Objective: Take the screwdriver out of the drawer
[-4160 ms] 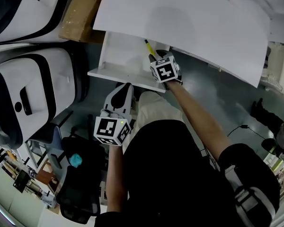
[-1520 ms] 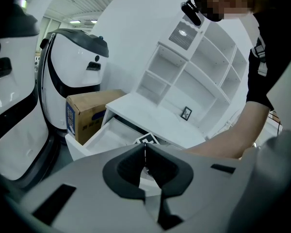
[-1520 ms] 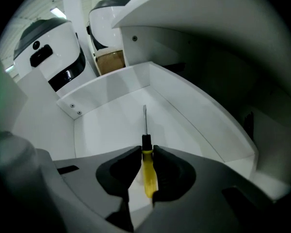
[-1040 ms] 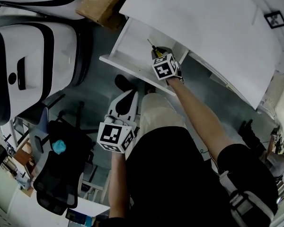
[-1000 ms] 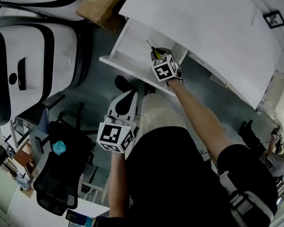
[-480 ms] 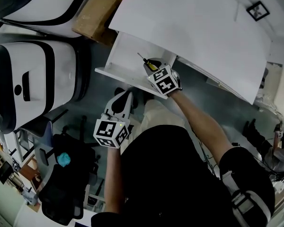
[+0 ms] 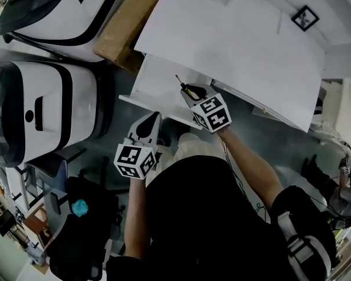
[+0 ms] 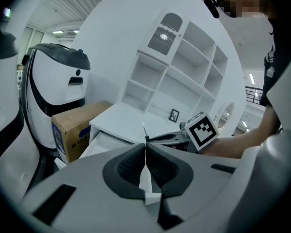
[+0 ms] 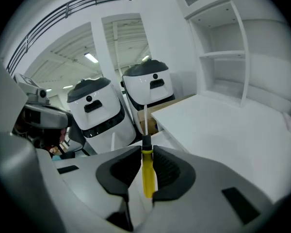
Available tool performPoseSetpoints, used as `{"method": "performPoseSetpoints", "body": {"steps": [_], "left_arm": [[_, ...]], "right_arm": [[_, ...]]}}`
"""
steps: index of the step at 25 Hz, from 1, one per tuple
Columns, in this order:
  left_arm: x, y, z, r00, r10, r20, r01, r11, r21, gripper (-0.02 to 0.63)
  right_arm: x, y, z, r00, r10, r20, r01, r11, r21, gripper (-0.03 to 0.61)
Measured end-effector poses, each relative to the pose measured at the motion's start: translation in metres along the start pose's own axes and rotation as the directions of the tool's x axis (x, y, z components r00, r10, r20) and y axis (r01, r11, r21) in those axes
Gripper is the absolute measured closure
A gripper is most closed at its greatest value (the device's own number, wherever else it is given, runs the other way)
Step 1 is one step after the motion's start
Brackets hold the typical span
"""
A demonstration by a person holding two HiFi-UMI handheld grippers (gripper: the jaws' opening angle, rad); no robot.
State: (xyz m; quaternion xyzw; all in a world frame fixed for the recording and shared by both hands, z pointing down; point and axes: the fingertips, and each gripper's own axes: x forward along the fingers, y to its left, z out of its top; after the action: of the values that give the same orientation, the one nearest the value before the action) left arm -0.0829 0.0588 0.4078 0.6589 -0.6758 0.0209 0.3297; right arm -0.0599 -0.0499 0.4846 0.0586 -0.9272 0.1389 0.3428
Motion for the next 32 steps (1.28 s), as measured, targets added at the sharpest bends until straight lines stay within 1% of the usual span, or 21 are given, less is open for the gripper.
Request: {"method": "performPoseSetpoints", "body": {"steps": [4,12,17,23,27,32], "left_arm": [[-0.004,-0.001,0.008,1.000,0.004,0.026,-0.004,1.000,0.004,0.589],[-0.015,-0.007,0.029,0.996,0.008,0.086,-0.011,0.999,0.032,0.589],[-0.020,-0.009,0.045,0.992,0.015,0.128,-0.021,0.999,0.040,0.589],[-0.027,-0.006,0.065,0.985,0.038,0.169,-0.049,0.997,0.062,0.589],[-0.029,-0.008,0.072,0.981,0.047,0.189,-0.060,0.996,0.061,0.589],[-0.029,-0.012,0.070,0.981,0.046,0.186,-0.060,0.996,0.067,0.589]], "right_arm": [[-0.021,0.006,0.015,0.998,0.021,0.059,-0.023,0.999,0.034,0.486],[-0.067,0.025,0.052,0.979,0.057,0.193,-0.064,0.997,0.031,0.486],[-0.093,0.033,0.077,0.961,0.089,0.262,-0.100,0.995,0.027,0.487],[-0.122,0.037,0.105,0.924,0.115,0.364,-0.143,0.988,0.052,0.488],[-0.133,0.037,0.110,0.913,0.120,0.391,-0.140,0.990,0.023,0.488],[-0.141,0.042,0.109,0.907,0.123,0.403,-0.134,0.991,-0.001,0.489]]}}
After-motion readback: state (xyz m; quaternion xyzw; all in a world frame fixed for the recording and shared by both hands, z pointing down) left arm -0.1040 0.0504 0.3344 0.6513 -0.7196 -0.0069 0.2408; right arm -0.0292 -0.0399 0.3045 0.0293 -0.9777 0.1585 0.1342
